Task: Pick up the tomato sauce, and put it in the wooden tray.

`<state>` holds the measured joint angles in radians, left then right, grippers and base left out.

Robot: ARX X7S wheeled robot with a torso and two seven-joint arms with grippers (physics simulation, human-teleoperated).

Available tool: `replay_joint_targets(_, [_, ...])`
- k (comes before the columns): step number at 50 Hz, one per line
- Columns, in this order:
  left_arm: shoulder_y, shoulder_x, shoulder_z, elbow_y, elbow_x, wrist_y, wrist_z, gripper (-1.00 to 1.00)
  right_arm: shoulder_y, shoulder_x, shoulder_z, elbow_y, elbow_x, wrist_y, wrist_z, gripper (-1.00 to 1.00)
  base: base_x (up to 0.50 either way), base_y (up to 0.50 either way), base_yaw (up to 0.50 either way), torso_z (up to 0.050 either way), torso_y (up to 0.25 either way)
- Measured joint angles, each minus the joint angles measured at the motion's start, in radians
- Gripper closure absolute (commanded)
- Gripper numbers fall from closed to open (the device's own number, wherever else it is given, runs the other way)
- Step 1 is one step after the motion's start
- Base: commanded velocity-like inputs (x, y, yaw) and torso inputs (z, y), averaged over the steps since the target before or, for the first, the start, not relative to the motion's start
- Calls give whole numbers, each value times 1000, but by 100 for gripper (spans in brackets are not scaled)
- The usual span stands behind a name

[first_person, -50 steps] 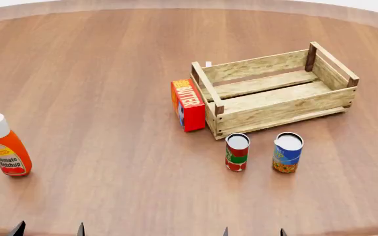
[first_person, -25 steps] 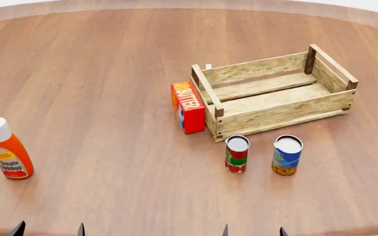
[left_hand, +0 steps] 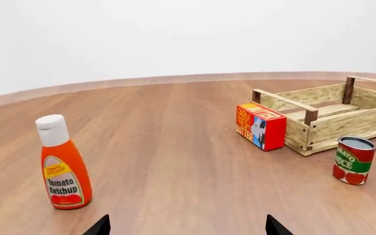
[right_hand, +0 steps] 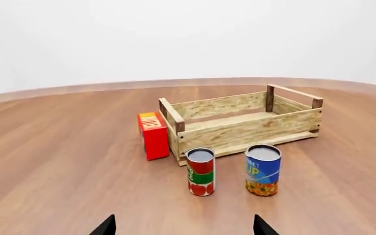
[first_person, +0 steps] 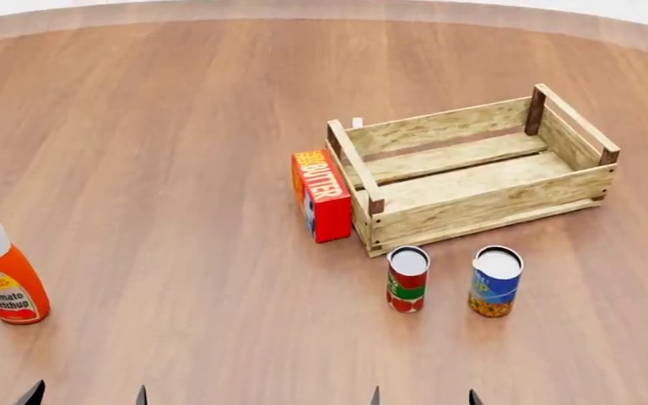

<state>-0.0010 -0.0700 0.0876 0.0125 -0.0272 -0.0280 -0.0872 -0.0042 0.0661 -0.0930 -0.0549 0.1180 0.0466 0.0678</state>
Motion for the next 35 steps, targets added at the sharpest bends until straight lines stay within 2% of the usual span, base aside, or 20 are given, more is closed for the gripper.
replay_joint_targets(35, [-6, -42, 50, -2, -41, 2, -51, -100, 6, 44, -66, 11, 34, -16, 43, -100, 500, 0, 0, 0, 0])
